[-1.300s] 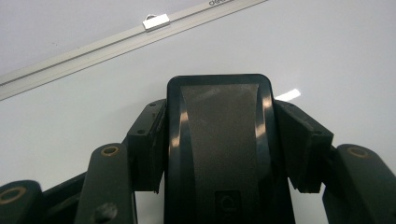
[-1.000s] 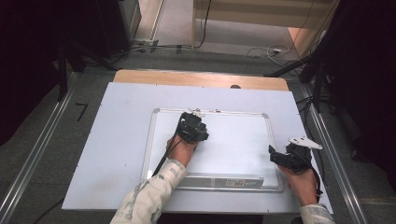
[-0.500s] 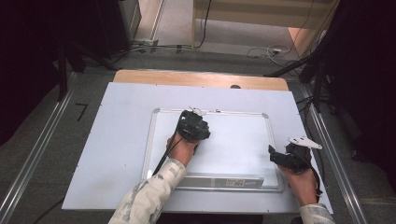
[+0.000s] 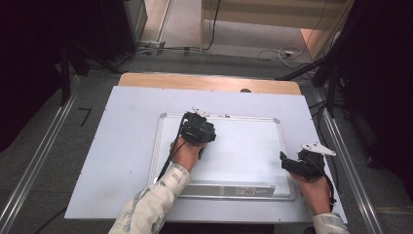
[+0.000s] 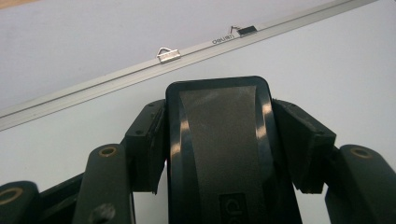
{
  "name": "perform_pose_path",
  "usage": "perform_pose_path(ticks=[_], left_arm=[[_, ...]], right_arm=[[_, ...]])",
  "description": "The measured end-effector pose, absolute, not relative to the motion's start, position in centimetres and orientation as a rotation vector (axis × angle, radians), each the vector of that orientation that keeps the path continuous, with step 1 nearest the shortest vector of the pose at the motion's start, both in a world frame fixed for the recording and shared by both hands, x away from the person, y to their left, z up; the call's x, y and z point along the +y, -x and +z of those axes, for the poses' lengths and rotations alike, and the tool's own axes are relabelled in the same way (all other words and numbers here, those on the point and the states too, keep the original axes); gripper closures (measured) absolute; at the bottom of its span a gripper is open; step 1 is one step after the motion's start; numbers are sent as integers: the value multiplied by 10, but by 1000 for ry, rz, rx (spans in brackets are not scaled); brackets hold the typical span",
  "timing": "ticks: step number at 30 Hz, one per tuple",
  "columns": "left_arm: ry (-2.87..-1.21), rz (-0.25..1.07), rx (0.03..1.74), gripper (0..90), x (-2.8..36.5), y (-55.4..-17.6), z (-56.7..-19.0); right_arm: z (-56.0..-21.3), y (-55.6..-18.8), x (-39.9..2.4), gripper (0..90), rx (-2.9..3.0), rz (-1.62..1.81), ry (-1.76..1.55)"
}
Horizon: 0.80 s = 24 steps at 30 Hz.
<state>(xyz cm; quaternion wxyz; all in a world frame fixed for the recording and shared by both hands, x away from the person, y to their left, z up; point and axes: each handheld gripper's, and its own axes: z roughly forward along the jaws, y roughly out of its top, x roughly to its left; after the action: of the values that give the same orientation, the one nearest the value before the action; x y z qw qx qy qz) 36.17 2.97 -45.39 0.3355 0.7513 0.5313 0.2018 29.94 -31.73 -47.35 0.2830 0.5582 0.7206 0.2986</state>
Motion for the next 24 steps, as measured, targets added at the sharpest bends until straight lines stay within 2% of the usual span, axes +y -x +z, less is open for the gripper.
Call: perform_pose_path(ticks=[12,24], left_arm=[[-1892,549,1442,400,51,-366,-446],[-1806,600,1559,400,90,-377,-443]], right_arm=[[-474,-300,-317,150,1931,797,-1492],[-474,-299,-318,150,1927,793,-1500]])
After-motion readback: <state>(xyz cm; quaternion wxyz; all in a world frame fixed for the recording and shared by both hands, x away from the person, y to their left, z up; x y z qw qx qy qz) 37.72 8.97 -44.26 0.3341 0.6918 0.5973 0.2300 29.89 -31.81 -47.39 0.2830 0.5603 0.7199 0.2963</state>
